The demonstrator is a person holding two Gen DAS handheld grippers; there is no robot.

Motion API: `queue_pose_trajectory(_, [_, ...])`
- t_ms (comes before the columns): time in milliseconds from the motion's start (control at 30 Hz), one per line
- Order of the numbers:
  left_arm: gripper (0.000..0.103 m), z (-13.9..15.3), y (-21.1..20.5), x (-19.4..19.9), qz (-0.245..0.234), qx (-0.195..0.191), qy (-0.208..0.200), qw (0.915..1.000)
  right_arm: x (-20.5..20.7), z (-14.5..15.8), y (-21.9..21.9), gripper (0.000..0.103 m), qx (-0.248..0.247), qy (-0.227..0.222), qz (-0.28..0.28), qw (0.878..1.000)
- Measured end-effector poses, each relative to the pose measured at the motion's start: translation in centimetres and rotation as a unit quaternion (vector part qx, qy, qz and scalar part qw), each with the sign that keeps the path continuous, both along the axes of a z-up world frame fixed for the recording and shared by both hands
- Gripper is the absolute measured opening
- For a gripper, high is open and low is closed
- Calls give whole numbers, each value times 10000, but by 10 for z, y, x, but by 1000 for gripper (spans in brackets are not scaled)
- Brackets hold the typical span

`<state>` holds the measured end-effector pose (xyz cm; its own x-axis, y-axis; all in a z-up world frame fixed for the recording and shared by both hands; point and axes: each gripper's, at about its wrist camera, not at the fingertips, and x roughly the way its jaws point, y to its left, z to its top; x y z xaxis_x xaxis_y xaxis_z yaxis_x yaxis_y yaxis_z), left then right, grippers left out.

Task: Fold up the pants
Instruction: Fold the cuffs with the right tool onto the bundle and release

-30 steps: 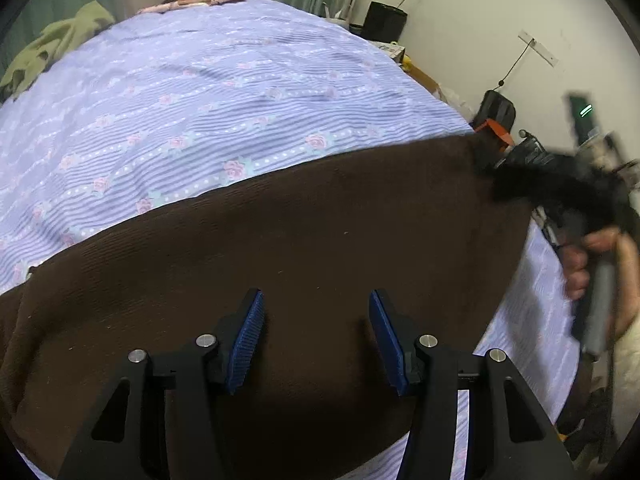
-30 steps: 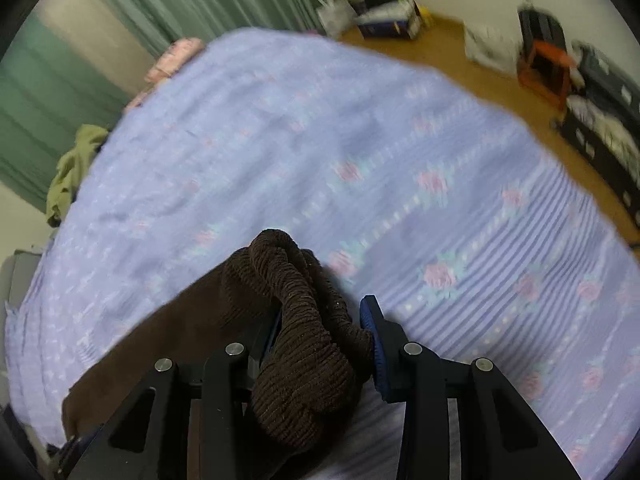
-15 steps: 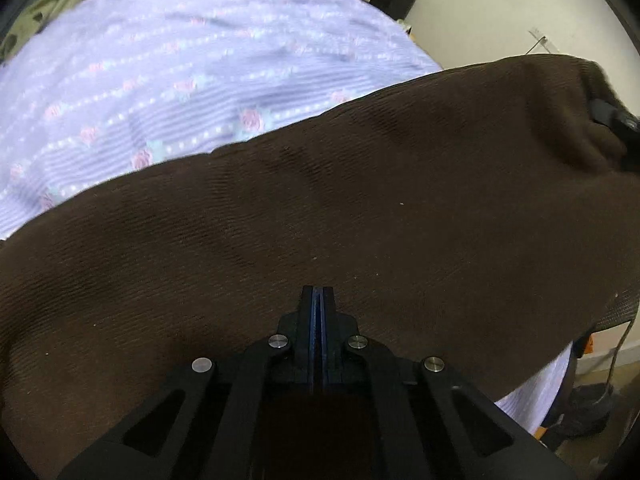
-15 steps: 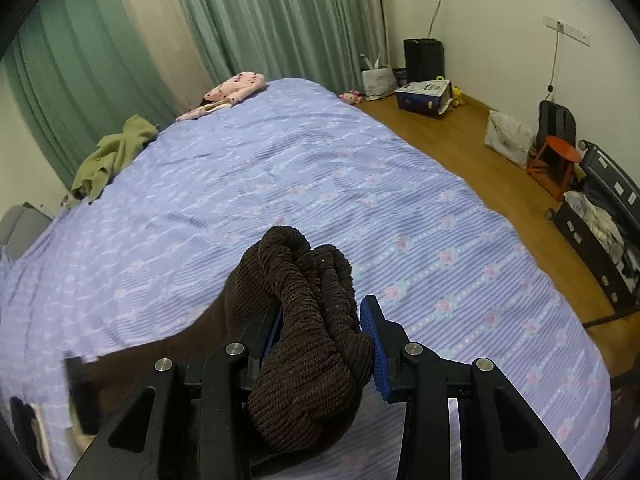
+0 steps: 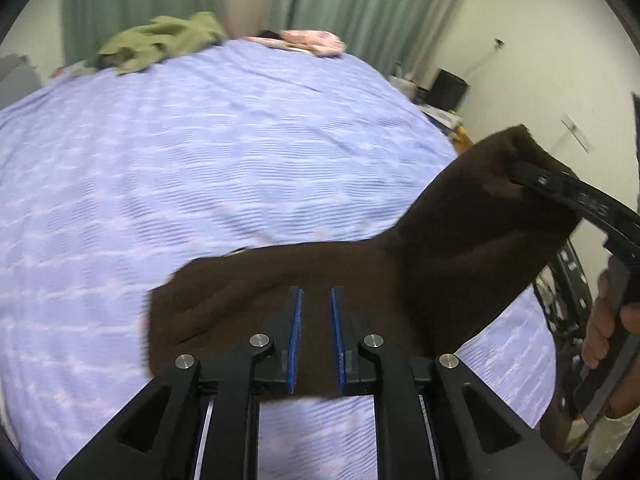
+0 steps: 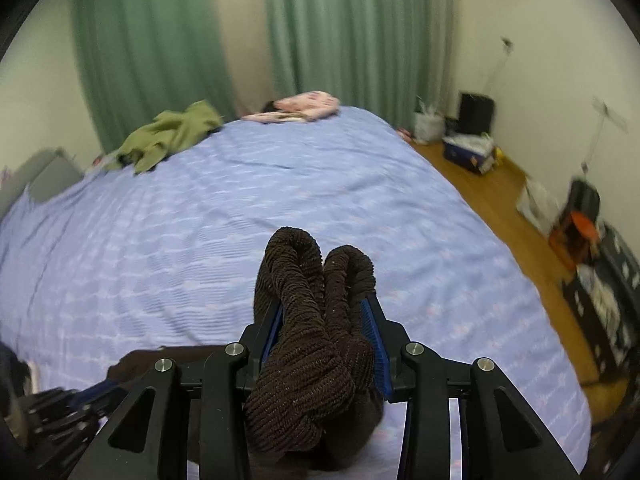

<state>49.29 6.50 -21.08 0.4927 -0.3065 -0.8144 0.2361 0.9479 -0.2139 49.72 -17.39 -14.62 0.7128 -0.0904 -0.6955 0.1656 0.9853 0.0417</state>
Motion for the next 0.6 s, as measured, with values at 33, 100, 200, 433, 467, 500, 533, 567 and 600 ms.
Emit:
queue_pose_trajectory(33, [15,0,18,-8,144,34,14,9999,5,-1,22,40,-113,36,151,9998])
queue_pose_trajectory(100, [15,-2,42,-16,391,61,74,9992,10,-4,57,40,-232,114,389,9989])
queue_pose_trajectory(200, [15,-8,75,-31,706,8,161,9974,16,-14,114,40,-372,250,851,9954])
queue_pose_trajectory(433, [15,-18,135,-60,1197,1,266,9924,19,-56,230,40,-767,634,1805,9785])
queue_pose_trajectory(467, [15,-19,140,-63,1242,15,279,9919,21,-62,242,40,-800,708,1872,9765])
queue_pose_trajectory(500, [15,-21,145,-65,1288,34,292,9912,21,-70,254,40,-841,790,1937,9742])
queue_pose_trajectory(533, [15,-24,151,-68,1352,73,303,9903,23,-79,266,40,-910,908,2007,9712])
queue_pose_trajectory(567, [15,-25,155,-70,1386,99,312,9898,23,-86,276,41,-987,975,2063,9686])
queue_pose_trajectory(600, [16,-27,160,-72,1433,130,325,9891,23,-90,280,42,-1031,1011,2099,9670])
